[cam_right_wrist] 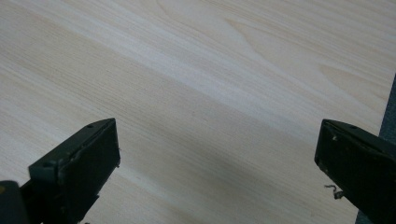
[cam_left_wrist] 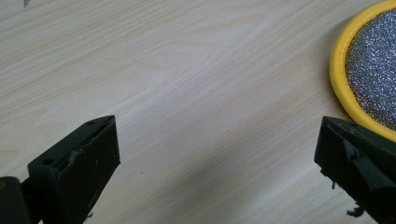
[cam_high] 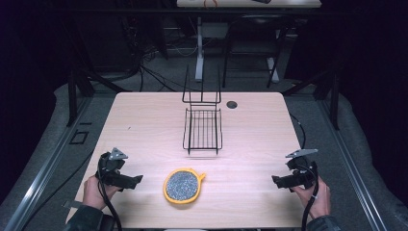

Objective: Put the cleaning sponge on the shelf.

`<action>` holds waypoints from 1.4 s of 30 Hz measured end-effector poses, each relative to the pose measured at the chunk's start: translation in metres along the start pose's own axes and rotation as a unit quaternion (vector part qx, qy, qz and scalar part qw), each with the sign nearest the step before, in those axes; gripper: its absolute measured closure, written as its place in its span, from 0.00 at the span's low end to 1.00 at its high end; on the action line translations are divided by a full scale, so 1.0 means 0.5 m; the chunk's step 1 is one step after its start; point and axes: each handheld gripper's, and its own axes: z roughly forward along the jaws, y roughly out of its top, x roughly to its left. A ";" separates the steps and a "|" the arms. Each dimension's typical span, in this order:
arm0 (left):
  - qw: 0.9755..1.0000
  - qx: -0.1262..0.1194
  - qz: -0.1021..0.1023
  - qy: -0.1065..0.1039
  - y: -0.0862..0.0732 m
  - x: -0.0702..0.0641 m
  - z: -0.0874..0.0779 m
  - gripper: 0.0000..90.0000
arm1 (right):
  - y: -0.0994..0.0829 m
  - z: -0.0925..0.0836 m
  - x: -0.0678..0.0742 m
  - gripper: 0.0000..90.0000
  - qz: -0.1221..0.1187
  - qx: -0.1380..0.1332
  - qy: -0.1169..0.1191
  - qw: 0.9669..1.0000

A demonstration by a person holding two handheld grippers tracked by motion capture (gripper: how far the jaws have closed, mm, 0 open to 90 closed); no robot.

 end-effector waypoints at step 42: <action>0.995 0.037 0.070 -0.058 0.067 -0.073 -0.046 0.00 | 0.001 0.017 0.006 0.01 -0.009 0.028 0.018 0.999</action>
